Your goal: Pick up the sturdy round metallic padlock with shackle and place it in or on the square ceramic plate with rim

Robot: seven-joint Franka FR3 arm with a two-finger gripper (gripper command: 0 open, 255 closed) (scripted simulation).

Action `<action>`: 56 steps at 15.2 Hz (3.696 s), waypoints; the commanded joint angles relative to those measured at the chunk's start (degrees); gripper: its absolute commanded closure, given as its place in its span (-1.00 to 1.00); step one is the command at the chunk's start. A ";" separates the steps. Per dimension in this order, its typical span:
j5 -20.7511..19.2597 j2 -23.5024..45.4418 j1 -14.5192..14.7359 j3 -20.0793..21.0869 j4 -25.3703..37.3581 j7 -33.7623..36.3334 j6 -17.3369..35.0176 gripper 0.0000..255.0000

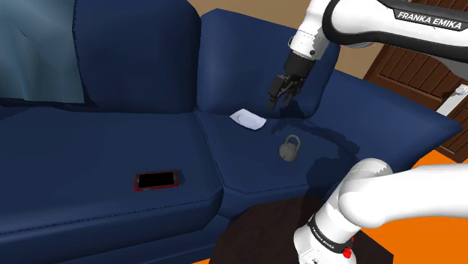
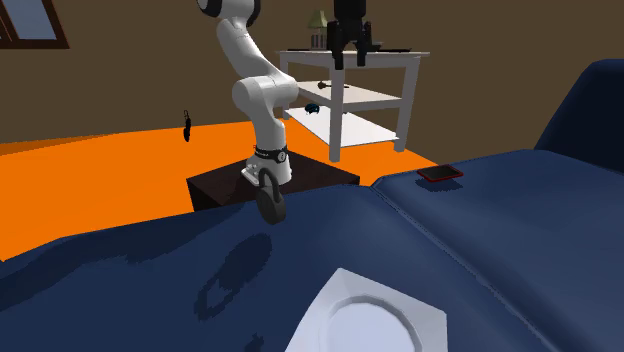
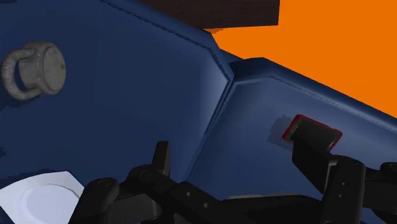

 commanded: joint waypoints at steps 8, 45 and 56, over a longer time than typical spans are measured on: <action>-5.22 -1.48 -3.78 -6.58 -8.65 -6.55 6.58 -1.00; -19.50 18.96 -14.42 -29.83 -19.76 -25.18 38.75 1.00; -19.40 16.46 -14.66 -28.86 -18.19 -24.93 34.72 1.00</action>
